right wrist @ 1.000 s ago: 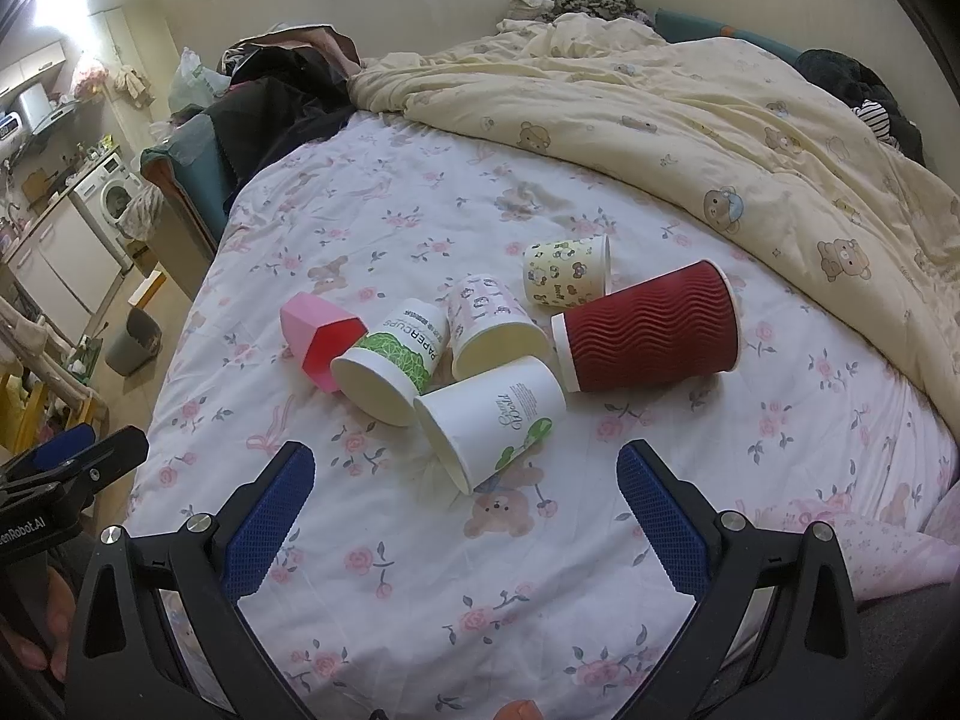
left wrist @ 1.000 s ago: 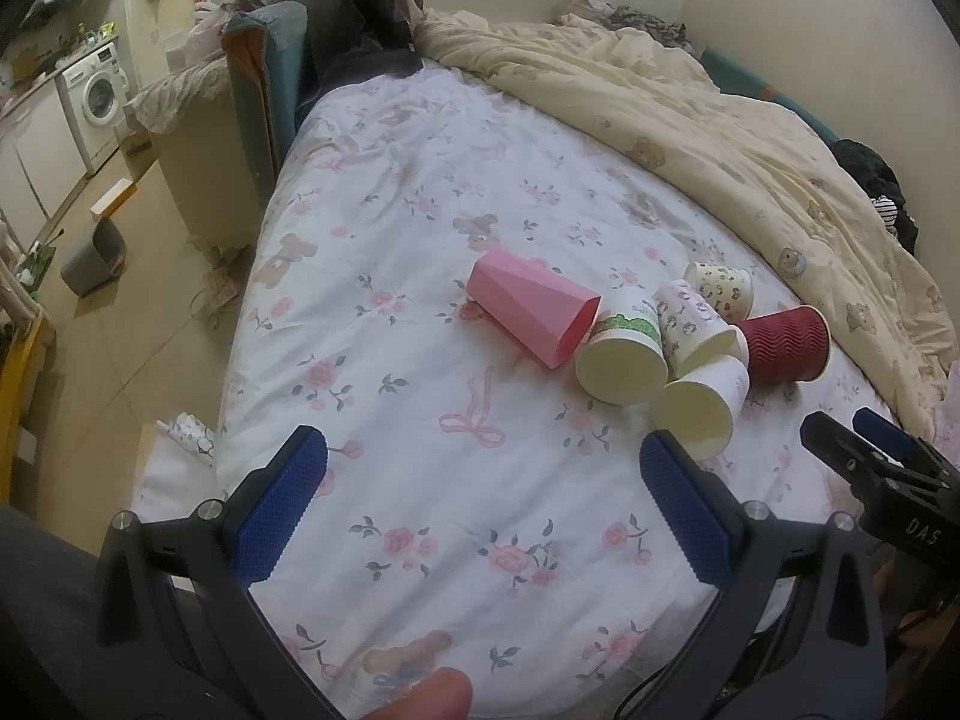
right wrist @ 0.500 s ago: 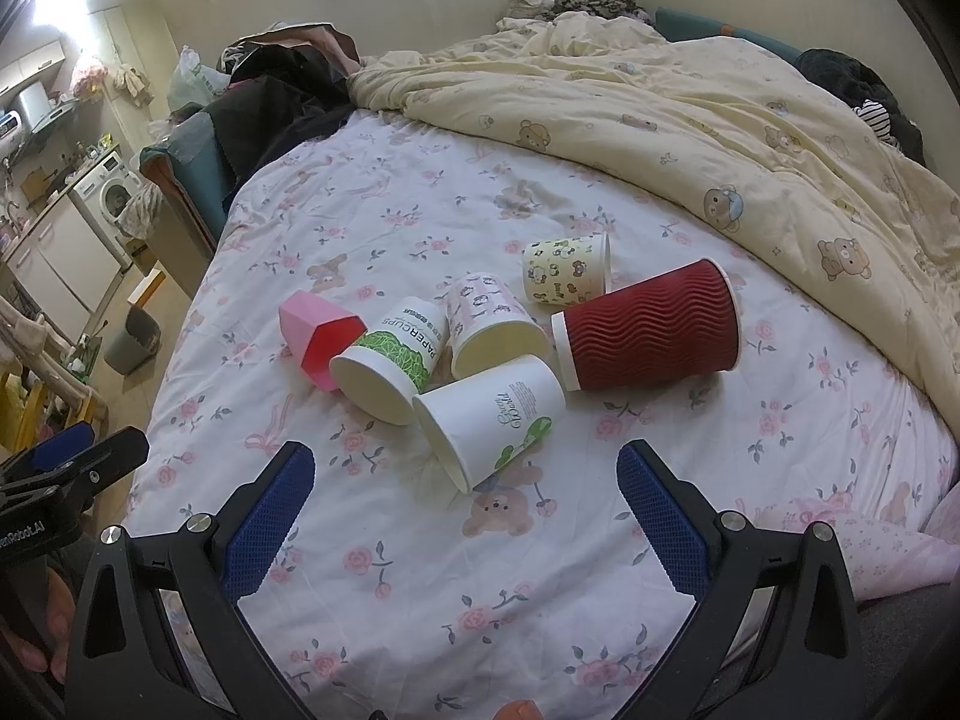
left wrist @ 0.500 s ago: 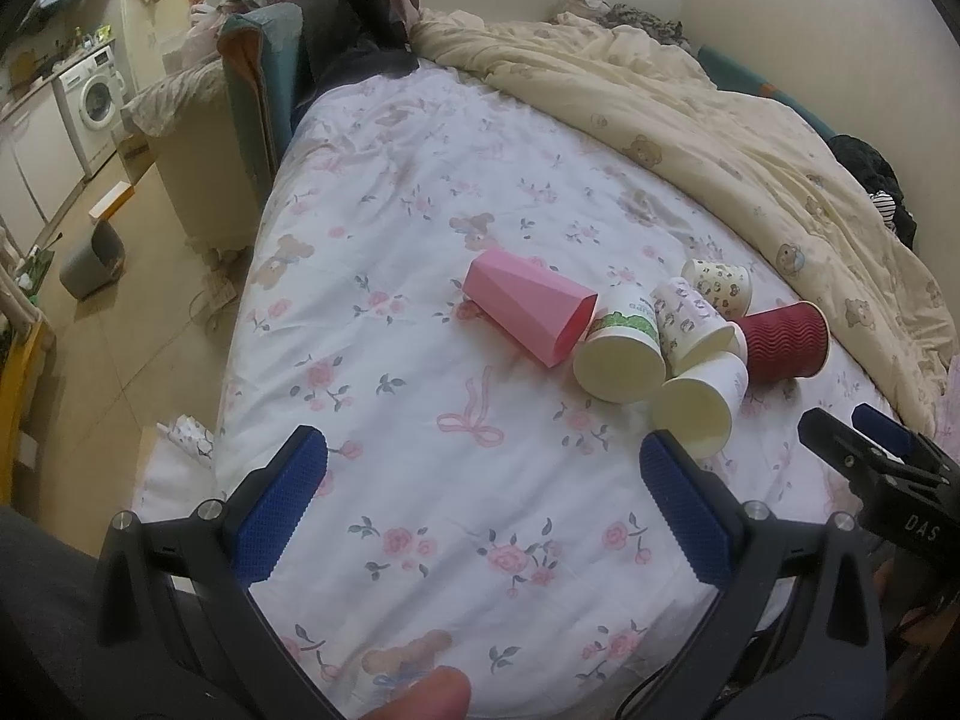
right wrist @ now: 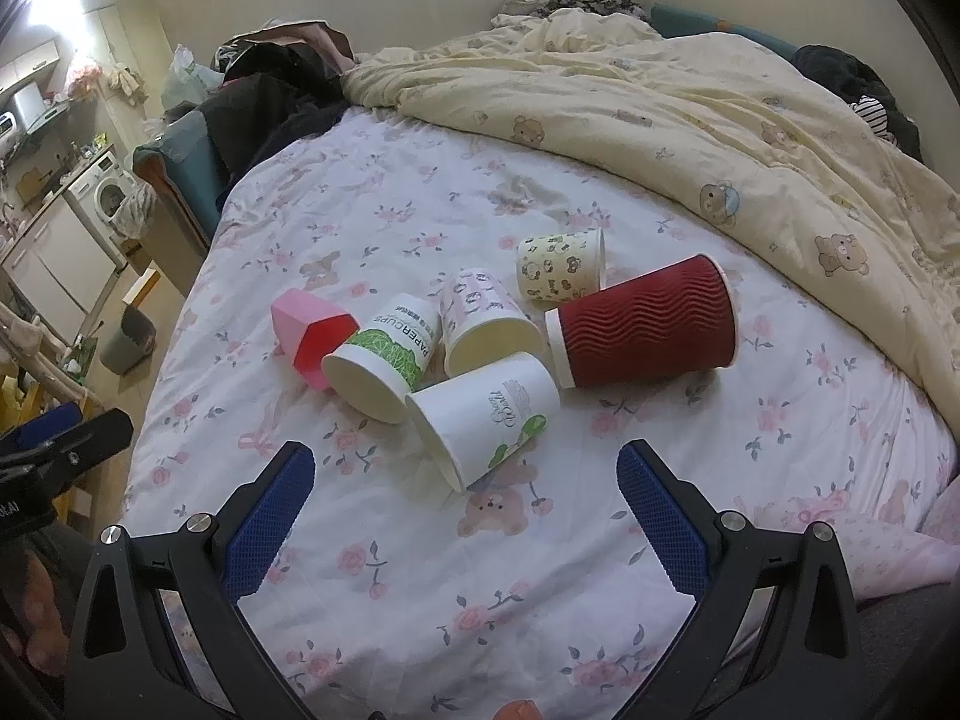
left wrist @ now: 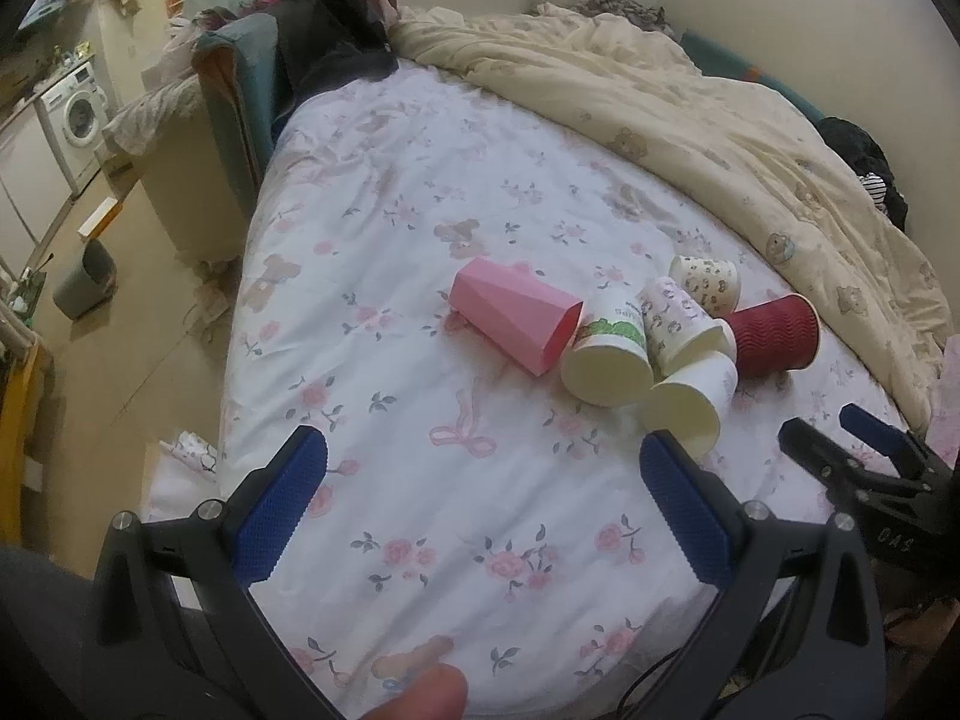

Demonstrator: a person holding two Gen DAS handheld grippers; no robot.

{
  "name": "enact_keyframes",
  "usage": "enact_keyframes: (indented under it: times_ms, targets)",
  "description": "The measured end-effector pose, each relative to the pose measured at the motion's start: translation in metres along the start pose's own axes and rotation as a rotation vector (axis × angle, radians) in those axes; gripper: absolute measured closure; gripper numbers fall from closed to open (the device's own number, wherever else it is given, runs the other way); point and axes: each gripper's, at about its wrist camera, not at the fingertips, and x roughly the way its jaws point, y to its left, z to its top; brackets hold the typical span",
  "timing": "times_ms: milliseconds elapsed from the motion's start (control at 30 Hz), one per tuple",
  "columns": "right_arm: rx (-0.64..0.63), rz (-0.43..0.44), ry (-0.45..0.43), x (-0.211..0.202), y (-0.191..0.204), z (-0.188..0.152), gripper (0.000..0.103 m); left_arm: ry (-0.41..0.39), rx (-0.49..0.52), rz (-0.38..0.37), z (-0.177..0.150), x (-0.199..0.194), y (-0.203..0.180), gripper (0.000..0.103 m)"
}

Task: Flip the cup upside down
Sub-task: 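Move the right gripper to the pink hexagonal cup and grasp it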

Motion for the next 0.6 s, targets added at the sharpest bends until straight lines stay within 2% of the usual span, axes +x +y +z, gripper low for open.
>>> enact_keyframes:
  times_ms: [200, 367, 467, 600]
  targets:
    - [0.011, 0.015, 0.025, 0.001, -0.001, 0.008, 0.000, 0.012, 0.042, 0.018, 0.018, -0.002, -0.001, 0.000]
    - [-0.029, 0.028, 0.041, 0.004, 0.007, 0.035, 0.000, 0.034, 0.040, 0.007, 0.041, 0.004, 0.009, 0.000]
    - [-0.058, 0.057, 0.084, 0.015, 0.016, 0.058, 0.000, 0.058, 0.035, 0.013, 0.052, 0.011, 0.017, 0.000]
    - [-0.120, 0.121, 0.195, 0.043, 0.031, 0.090, 0.000, 0.115, 0.015, 0.060, 0.057, 0.027, 0.035, 0.000]
